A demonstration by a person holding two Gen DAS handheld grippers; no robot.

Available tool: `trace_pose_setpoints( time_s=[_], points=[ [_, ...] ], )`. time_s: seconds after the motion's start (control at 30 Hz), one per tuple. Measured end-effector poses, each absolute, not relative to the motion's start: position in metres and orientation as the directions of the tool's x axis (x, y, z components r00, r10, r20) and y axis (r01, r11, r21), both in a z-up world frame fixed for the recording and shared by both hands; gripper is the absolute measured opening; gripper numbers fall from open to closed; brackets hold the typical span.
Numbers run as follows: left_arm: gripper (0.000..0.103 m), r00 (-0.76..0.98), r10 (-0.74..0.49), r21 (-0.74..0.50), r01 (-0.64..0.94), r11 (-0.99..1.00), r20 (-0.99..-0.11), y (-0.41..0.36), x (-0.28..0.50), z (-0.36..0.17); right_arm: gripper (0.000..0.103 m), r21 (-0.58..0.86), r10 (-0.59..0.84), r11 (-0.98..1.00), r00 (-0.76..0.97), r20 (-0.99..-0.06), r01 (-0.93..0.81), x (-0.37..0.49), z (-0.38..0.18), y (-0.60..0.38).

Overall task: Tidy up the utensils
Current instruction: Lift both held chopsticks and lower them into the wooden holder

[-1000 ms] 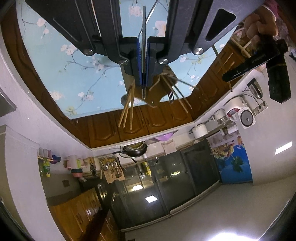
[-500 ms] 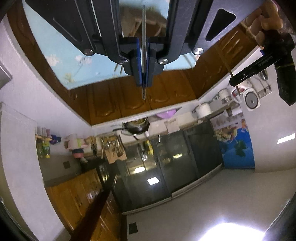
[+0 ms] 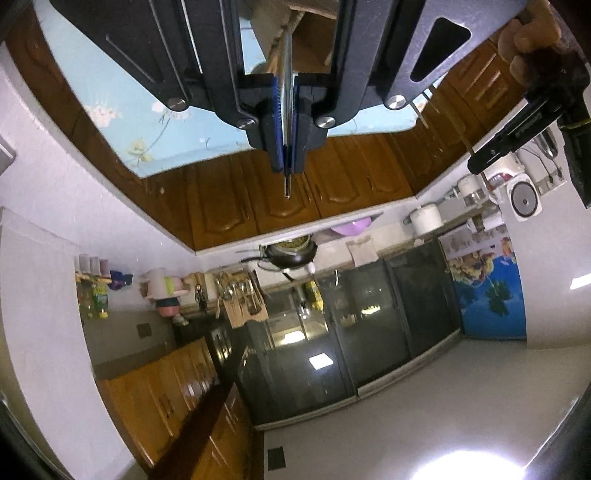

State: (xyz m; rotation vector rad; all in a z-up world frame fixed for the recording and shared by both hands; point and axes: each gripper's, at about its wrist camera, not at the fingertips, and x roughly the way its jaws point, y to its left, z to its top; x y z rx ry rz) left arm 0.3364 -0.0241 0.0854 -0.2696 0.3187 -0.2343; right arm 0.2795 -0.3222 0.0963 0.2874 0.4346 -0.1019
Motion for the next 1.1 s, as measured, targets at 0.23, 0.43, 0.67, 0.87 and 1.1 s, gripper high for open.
trace_pose_setpoints(
  time_s=[0.23,0.43,0.67,0.87,1.1],
  points=[
    [0.004,0.910,-0.289,-0.331,0.186,0.925,-0.297,-0.027,0.341,0.072,0.004,0.265,-0.018,0.950,0.877,-0.481,0.165,0.282,0.068,-0.321],
    [0.003,0.932,-0.286,-0.335,0.203,0.920,-0.222,-0.015,0.340,0.092,0.004,0.265,-0.031,0.949,0.891,-0.453,0.168,0.282,0.081,-0.321],
    [0.003,0.950,-0.250,-0.387,0.163,0.907,-0.188,-0.007,0.345,0.071,0.004,0.258,-0.047,0.950,0.899,-0.435,0.175,0.289,0.086,-0.323],
    [0.003,0.945,-0.242,-0.374,0.147,0.916,-0.222,-0.019,0.347,0.046,0.004,0.258,-0.044,0.949,0.891,-0.452,0.178,0.290,0.074,-0.324],
    [0.004,0.905,-0.290,-0.343,0.178,0.922,-0.310,-0.022,0.344,0.023,0.004,0.262,-0.011,0.951,0.862,-0.506,0.166,0.286,0.049,-0.319]
  ],
)
